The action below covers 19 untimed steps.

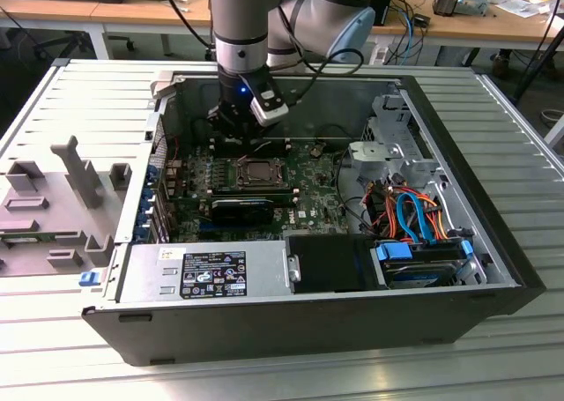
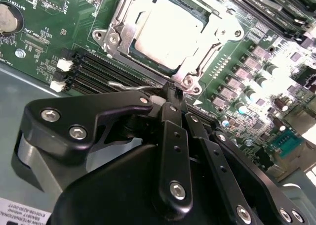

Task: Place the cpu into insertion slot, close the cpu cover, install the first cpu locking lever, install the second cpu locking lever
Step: 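Install the first cpu locking lever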

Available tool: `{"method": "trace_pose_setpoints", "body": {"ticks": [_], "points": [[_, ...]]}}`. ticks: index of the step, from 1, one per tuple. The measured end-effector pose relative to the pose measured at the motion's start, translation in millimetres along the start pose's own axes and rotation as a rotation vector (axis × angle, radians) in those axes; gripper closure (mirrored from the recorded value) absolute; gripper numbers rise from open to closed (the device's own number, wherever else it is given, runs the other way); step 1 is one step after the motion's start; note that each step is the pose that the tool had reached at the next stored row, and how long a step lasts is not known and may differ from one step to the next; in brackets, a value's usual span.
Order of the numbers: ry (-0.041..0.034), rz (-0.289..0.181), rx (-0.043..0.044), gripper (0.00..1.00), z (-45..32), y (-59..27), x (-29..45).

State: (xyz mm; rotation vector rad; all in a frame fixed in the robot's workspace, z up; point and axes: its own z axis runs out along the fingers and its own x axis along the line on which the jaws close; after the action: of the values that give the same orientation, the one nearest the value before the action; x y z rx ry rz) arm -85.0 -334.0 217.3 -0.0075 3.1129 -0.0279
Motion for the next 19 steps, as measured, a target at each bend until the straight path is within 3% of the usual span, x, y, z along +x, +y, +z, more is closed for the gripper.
{"method": "trace_pose_setpoints", "body": {"ticks": [14, 19], "points": [[-0.0002, -0.009, 0.0021, 0.89, 4.8, 0.0, -18.9], [-0.0002, -0.011, 0.0089, 0.89, 8.9, 0.0, -27.4]]}}
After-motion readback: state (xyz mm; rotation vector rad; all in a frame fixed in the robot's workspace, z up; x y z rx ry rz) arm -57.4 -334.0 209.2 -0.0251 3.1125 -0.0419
